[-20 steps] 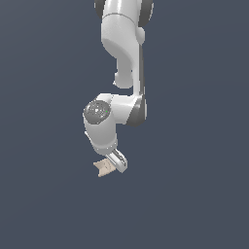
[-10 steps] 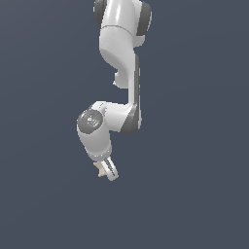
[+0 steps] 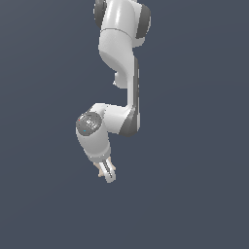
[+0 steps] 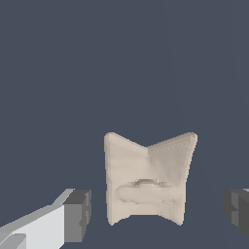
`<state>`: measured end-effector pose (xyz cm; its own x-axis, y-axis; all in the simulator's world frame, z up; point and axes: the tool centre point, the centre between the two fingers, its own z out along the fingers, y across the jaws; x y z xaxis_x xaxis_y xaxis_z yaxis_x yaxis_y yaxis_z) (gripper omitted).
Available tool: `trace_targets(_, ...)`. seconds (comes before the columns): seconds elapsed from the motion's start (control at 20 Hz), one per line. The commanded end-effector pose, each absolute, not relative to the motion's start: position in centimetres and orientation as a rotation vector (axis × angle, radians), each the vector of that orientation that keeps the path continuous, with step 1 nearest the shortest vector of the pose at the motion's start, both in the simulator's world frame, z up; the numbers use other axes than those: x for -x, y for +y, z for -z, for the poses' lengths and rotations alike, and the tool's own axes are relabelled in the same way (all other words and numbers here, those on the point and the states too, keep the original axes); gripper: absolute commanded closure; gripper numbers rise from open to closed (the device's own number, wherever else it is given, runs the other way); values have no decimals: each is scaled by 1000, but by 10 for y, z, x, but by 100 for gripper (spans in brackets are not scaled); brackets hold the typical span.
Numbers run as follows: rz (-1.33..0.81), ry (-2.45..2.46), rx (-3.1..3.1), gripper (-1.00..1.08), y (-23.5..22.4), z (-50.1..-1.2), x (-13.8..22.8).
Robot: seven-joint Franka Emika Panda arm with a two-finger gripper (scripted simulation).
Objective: Pick up the object and move it to a goal position.
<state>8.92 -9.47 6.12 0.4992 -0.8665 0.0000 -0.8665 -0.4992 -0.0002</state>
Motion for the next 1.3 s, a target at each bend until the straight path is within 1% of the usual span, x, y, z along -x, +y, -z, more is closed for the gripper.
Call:
trace_targets(0.0, -1, 1573, 2720, -92, -95, -56, -89)
trace_targets(0.4, 0, 1579, 2716, -92, -95, -18, -88)
trace_targets(0.7, 0, 1579, 2716, -92, -95, -12, -89)
trace_targets(0.75, 0, 1579, 2716, 108, -95, -12, -89)
trace_targets(1.25, 0, 1579, 2716, 108, -95, -12, -89)
